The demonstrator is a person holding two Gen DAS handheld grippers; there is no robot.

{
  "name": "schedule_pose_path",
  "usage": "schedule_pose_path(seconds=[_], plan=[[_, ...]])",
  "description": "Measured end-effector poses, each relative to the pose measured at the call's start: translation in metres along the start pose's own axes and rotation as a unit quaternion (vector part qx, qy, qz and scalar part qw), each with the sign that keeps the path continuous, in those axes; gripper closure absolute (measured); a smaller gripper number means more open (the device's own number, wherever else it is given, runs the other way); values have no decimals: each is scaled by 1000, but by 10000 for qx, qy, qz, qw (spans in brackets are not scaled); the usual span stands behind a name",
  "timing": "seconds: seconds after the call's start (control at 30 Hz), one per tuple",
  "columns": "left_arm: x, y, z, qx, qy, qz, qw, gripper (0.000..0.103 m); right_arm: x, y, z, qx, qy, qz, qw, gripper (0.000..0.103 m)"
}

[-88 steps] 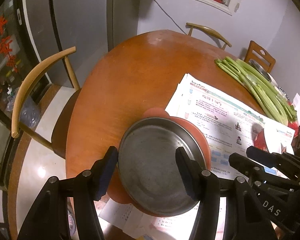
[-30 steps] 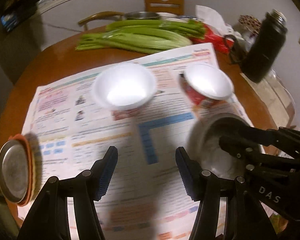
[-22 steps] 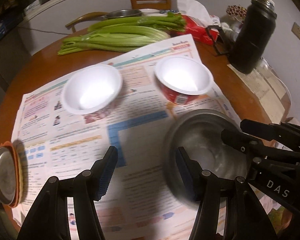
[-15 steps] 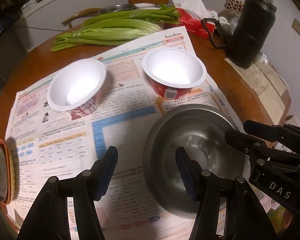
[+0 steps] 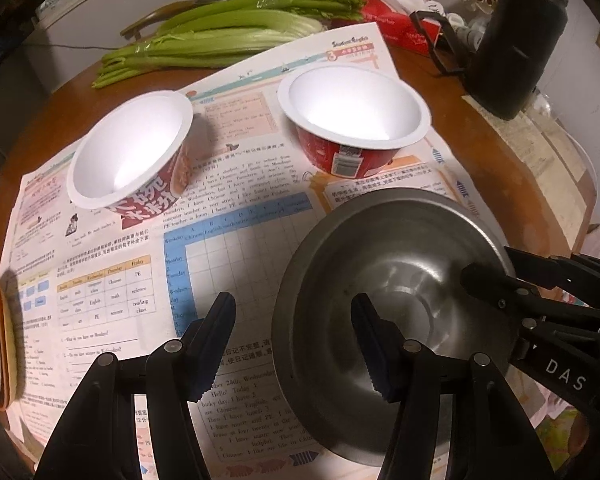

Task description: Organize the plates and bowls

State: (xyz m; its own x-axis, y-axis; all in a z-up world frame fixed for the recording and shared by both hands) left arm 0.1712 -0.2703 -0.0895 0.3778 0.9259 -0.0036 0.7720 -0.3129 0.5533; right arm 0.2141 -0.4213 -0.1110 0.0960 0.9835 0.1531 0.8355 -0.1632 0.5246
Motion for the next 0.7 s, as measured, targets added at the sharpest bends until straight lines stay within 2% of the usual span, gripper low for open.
schedule_pose_path(seconds=[0.17,0.3,0.47,0.53,0.7], plan=[[7,-6,13,175,29,-136,9998,41,-8,-6,12,140,75,137,9998,63],[-1,-4,13,130,-141,-125,9997,41,-8,-6,12,112,93,100,9998,63],[-9,-4,18,69,-74,2,9999,42,-8,-6,12,102,112,96,9998,63],[-12,-1,18,75,-114,0,9999,50,-8,-6,12,106,99,77,9999,63],[-11,4,20,94,-90,-67,9999,61,-5,-2,14,178,57,-7,9998,63]])
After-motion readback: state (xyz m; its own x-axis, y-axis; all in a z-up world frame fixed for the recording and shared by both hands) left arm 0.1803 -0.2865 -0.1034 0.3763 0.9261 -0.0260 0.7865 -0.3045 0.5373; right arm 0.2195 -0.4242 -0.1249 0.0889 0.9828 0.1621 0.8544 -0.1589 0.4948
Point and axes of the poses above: each gripper's, at about its wrist camera, not at the fingertips, and z roughly the way its jaws point, x to its left, y to its top, the point moved 6 cm from there along z, roughly the way its jaws point, and after that the axes turned 10 degrees about -x, right-handed, at the moved point
